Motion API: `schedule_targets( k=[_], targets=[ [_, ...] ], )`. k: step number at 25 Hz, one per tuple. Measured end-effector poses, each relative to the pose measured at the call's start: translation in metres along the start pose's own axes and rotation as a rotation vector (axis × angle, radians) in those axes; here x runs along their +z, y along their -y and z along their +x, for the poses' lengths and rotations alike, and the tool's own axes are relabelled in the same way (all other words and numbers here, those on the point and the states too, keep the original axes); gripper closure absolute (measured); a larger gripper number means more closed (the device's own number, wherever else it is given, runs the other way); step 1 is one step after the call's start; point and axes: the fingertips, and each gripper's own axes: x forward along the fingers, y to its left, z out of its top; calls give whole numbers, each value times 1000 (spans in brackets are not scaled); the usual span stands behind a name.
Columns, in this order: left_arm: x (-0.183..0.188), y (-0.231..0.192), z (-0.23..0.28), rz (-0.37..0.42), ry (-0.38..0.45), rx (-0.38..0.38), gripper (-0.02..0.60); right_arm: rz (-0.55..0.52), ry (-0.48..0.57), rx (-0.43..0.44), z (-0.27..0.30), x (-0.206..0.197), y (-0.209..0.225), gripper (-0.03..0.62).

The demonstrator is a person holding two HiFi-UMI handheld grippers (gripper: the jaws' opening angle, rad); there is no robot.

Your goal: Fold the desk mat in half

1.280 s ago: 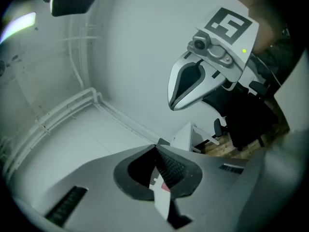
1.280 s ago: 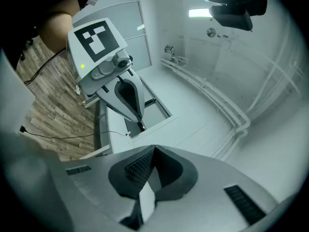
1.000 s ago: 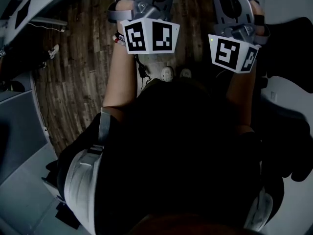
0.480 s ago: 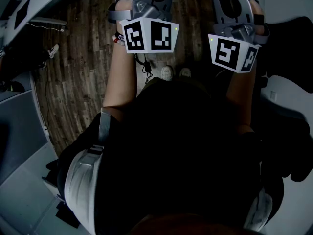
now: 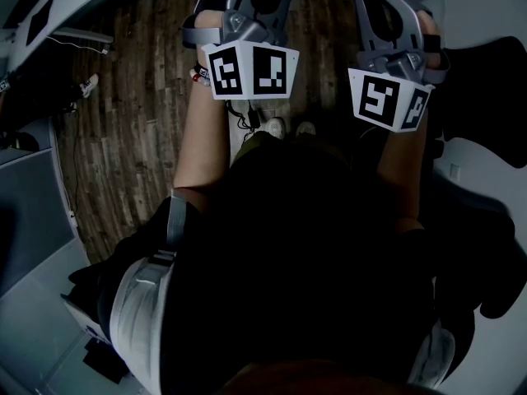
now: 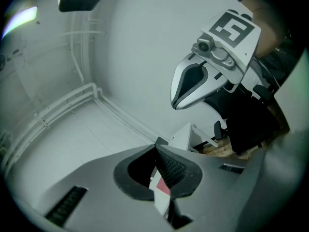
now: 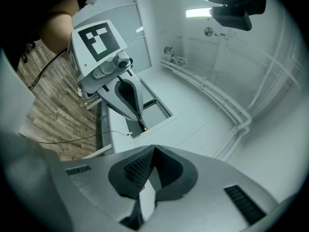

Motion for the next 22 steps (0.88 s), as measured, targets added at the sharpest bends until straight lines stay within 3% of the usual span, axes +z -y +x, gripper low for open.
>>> schedule_targets(
  k=[14, 22],
  targets=[
    [21, 18, 2, 18, -20, 29, 569, 6, 41, 12, -19, -20, 1, 565],
    [16, 22, 9, 23, -39, 28, 569, 11, 53, 18, -11, -27, -3, 565]
  ],
)
